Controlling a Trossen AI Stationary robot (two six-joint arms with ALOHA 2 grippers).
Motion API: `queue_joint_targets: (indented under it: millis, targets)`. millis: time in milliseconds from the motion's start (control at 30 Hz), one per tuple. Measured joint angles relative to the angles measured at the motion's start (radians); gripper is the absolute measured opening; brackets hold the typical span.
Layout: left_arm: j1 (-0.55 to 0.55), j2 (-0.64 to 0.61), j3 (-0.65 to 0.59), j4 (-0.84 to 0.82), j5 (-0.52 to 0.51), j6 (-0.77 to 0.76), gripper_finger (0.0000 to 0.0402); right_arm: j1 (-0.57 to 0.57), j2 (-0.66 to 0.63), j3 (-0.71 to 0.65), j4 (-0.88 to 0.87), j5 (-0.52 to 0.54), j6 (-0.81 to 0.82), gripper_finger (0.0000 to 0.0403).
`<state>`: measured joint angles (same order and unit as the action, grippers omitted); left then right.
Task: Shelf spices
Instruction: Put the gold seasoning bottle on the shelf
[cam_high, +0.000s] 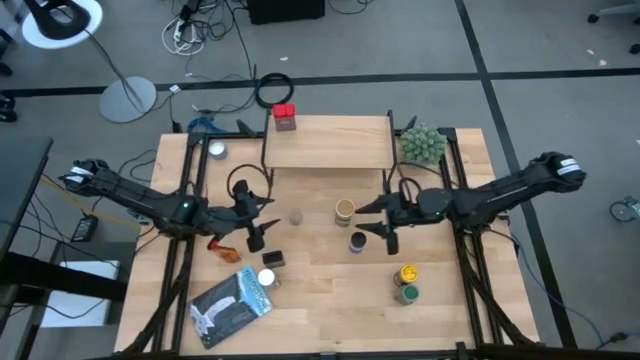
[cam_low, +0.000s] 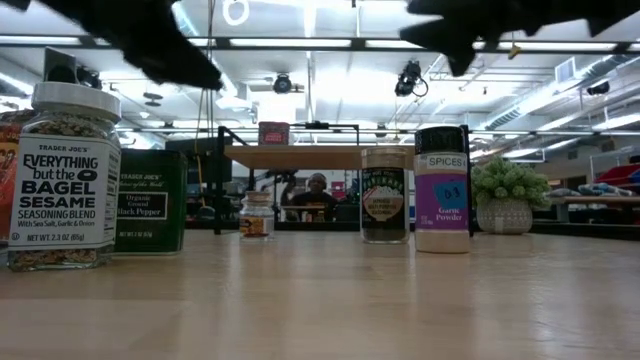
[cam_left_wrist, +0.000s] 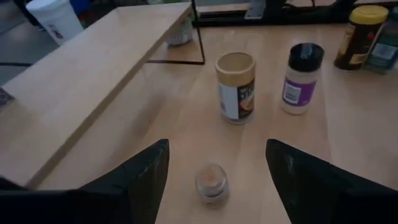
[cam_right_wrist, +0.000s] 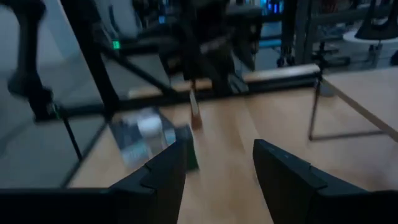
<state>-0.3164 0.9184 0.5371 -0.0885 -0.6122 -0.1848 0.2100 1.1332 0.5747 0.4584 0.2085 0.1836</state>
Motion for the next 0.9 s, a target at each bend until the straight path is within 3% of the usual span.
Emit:
queue_joint_targets:
  millis: [200,367,500,700,900]
  targets:
    - [0.0,-0.22,-0.233,0.185,0.086,0.011,0.0272,-0.002,0.116,0.035,0.076,-0.04,-0.057,0.0187]
    - [0.0,-0.377,-0.299,0.159,0.101,0.038,0.0272,0.0,0.187,0.087,0.076,-0.048,-0.095,0.0187]
    - [0.0,-0.426,-0.323,0.157,0.102,0.074,0.0272,-0.003,0.241,0.159,0.014,-0.038,-0.115,0.0187]
    - [0.0,-0.418,-0.328,0.157,0.101,0.076,0.0272,-0.012,0.318,0.327,-0.265,-0.029,-0.133,0.0187]
    - [0.0,-0.415,-0.327,0.15,0.101,0.072,0.0272,-0.047,0.311,0.455,-0.66,0.121,-0.05,0.0183]
